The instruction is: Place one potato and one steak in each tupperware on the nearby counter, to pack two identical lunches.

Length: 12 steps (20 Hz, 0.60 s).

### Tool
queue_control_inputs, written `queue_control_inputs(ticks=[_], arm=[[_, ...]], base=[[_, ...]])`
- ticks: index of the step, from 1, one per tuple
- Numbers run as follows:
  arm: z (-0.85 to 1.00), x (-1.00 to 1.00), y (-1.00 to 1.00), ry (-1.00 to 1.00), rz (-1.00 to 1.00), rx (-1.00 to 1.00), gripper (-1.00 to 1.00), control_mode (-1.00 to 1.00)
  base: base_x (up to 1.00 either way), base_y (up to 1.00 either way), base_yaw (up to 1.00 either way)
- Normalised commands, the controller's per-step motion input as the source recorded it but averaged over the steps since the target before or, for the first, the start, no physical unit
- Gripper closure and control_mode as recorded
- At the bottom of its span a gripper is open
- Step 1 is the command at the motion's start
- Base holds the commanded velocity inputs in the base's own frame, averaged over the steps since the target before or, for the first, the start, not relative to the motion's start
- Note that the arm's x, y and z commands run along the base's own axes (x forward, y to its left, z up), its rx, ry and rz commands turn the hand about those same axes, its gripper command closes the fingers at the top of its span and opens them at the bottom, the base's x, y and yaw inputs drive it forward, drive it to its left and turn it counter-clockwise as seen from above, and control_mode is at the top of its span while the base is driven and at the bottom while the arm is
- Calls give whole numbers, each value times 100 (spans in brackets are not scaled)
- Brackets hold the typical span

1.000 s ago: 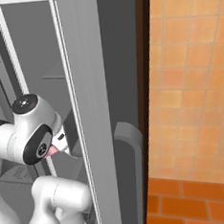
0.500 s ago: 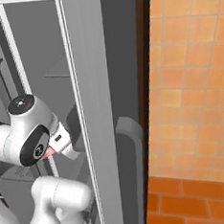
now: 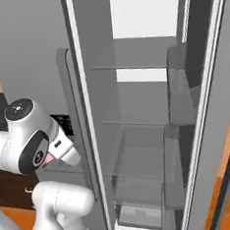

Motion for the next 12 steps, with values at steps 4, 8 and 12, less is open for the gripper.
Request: queue_control_inputs(ticks=[4, 8, 12], arm=[[0, 0, 0, 0, 0, 0, 100, 100], [0, 0, 0, 0, 0, 0, 100, 100], [0, 0, 0, 0, 0, 0, 100, 100]], base=[[-16, 100, 0], [-23, 100, 0], [0, 100, 0]])
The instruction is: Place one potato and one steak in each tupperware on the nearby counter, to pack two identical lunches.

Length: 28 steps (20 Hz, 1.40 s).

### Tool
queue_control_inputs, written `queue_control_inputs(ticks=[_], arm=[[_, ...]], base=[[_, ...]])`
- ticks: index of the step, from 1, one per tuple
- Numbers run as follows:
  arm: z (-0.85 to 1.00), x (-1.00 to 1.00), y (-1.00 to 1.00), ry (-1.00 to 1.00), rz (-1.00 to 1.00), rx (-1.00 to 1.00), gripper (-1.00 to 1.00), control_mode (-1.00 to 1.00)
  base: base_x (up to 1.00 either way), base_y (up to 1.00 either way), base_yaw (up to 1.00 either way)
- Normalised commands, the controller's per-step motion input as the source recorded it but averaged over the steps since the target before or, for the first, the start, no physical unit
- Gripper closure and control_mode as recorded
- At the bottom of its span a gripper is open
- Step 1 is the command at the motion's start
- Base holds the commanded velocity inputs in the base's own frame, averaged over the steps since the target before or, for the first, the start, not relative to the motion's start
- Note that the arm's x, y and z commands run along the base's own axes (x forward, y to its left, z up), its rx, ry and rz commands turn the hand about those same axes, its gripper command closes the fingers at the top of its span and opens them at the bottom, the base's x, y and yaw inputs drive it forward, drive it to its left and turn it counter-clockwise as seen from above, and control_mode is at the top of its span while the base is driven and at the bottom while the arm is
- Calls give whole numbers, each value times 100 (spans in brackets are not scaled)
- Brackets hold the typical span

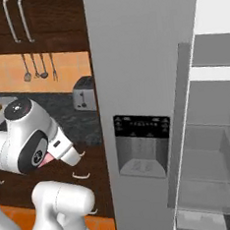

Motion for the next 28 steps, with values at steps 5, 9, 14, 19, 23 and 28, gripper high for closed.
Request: queue_control_inputs(ticks=[5, 9, 14, 19, 23, 28], arm=[[0, 0, 0, 0, 0, 0, 100, 100], [0, 0, 0, 0, 0, 0, 100, 100], [0, 0, 0, 0, 0, 0, 100, 100], [0, 0, 0, 0, 0, 0, 100, 100], [0, 0, 0, 0, 0, 0, 100, 100], [0, 0, 0, 0, 0, 0, 100, 100]], base=[[1, 100, 0], [32, 100, 0], [63, 99, 0], [65, 88, 0], [59, 75, 0], [53, 51, 0]])
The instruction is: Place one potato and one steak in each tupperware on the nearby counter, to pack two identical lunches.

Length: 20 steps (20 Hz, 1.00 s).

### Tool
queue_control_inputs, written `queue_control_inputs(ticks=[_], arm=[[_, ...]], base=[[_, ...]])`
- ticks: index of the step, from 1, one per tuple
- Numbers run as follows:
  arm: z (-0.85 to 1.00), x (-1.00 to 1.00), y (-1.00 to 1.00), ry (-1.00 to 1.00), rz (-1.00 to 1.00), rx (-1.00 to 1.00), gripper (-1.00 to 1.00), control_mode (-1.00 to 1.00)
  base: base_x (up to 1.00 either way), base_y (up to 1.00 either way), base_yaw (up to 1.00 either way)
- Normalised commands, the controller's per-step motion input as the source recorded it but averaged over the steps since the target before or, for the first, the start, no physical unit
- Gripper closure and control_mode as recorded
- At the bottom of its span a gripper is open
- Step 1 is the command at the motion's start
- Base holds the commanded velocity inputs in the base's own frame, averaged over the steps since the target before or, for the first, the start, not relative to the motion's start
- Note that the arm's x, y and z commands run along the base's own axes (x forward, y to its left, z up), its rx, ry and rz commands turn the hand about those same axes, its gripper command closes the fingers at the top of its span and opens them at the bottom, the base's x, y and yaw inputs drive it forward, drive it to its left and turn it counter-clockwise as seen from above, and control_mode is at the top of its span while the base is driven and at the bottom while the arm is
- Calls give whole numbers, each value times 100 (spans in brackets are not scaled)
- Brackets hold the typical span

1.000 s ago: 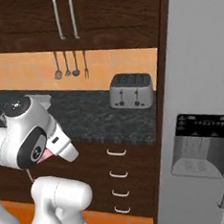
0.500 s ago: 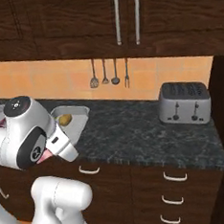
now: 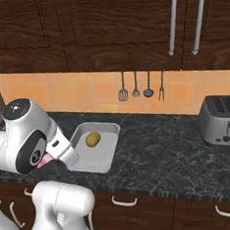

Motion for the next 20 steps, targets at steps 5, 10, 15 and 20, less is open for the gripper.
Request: queue_control_inputs(ticks=[5, 10, 15, 20], arm=[[0, 0, 0, 0, 0, 0, 100, 100], [-14, 28, 13, -2, 0, 0, 100, -100], [-46, 38, 6, 0, 0, 0, 100, -100], [-63, 94, -11, 1, 0, 0, 100, -100]], base=[[33, 15, 0], [0, 0, 0], [0, 0, 0], [0, 0, 0]])
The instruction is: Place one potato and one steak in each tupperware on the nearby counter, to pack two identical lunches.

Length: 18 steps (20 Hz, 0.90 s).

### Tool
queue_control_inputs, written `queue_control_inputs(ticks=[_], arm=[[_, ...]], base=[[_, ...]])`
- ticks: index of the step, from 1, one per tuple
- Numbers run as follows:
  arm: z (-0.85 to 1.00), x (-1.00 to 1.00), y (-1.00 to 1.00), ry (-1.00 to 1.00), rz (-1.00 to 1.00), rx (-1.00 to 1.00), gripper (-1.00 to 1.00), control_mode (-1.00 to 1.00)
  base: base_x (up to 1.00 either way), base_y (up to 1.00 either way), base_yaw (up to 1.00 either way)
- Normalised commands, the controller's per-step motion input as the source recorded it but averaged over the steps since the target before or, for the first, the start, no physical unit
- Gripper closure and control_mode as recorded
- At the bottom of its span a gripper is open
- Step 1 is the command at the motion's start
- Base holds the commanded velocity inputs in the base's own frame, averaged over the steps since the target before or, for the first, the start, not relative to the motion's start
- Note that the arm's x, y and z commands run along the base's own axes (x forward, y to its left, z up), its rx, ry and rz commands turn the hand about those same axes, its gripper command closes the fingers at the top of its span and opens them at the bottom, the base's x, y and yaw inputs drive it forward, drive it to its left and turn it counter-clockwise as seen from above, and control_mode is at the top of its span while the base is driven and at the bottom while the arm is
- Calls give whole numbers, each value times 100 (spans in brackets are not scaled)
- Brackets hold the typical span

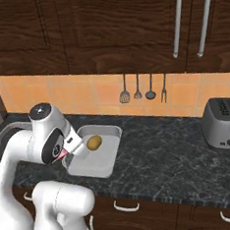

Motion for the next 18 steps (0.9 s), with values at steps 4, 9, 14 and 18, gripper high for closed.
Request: queue_control_inputs(ticks=[4, 9, 14, 18], arm=[[-97, 100, -41, 4, 0, 0, 100, -100], [-43, 100, 3, 6, 0, -6, 100, -100], [-22, 94, -15, 3, 2, -1, 100, -100], [-33, 0, 0, 0, 2, 0, 100, -100]], base=[[0, 0, 0], [0, 0, 0], [0, 0, 0], [0, 0, 0]])
